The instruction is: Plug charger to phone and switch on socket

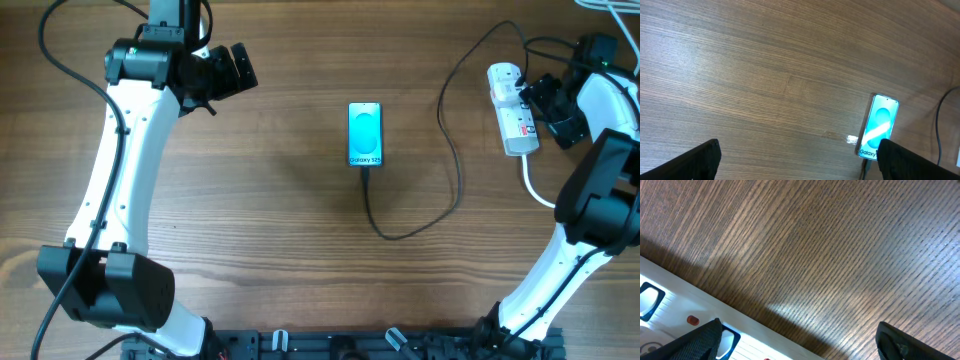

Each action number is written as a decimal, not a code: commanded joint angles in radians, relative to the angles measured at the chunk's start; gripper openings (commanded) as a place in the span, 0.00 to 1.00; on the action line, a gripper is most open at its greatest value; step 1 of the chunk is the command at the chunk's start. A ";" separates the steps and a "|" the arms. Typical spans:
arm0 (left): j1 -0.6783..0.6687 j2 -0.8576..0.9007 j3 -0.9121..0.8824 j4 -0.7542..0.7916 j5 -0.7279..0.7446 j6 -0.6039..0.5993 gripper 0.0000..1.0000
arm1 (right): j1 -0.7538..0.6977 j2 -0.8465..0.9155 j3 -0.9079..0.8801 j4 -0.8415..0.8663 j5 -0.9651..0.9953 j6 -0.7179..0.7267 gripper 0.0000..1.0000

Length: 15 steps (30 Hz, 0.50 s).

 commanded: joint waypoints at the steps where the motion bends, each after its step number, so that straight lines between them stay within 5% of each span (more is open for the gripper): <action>1: 0.001 0.006 -0.002 0.000 -0.013 0.016 1.00 | 0.089 0.033 -0.005 -0.010 -0.100 -0.034 0.99; 15: 0.001 0.006 -0.002 0.000 -0.013 0.016 1.00 | 0.090 0.033 -0.005 0.005 -0.208 -0.119 0.99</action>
